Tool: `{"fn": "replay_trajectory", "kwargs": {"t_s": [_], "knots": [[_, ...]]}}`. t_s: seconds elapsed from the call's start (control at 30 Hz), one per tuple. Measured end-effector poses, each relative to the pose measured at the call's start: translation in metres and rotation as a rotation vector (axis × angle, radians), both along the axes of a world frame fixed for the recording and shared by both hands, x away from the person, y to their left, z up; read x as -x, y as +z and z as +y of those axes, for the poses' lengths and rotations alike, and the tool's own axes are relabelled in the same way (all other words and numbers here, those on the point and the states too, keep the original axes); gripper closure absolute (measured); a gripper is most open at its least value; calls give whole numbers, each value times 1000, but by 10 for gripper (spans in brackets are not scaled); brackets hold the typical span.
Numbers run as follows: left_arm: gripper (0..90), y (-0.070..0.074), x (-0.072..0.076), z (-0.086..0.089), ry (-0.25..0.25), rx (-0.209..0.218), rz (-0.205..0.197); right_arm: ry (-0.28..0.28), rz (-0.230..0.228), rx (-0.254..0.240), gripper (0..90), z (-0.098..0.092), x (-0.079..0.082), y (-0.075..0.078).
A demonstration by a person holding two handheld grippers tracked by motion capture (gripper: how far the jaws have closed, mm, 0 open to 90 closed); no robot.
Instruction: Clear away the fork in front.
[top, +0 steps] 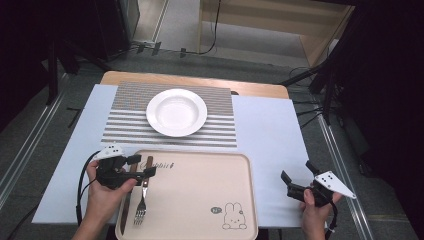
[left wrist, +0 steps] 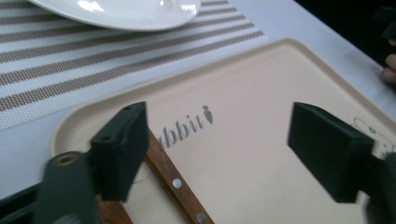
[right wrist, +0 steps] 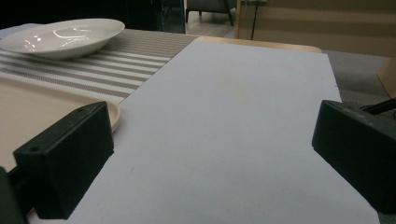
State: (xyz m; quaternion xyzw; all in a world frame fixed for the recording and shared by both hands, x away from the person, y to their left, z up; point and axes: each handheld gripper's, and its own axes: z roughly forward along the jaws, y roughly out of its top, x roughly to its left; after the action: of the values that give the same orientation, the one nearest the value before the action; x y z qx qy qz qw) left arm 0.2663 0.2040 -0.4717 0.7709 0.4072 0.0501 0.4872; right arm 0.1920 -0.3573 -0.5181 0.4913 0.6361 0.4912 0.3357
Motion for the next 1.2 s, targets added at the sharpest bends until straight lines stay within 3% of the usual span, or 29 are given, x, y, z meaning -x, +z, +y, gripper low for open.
{"fn": "replay_trajectory", "kwargs": {"t_s": [0.03,0.1,0.77,1.2], "knots": [[90,0,-1,1,1,1,-6,1,0,0,0,0,0,0],[0,1,-2,3,16,7,-10,2,0,0,0,0,0,0],[0,17,-30,9,26,40,-30,14,1,5,0,1,0,0],[0,28,-47,8,46,26,-55,18,-3,12,0,1,0,0]]}}
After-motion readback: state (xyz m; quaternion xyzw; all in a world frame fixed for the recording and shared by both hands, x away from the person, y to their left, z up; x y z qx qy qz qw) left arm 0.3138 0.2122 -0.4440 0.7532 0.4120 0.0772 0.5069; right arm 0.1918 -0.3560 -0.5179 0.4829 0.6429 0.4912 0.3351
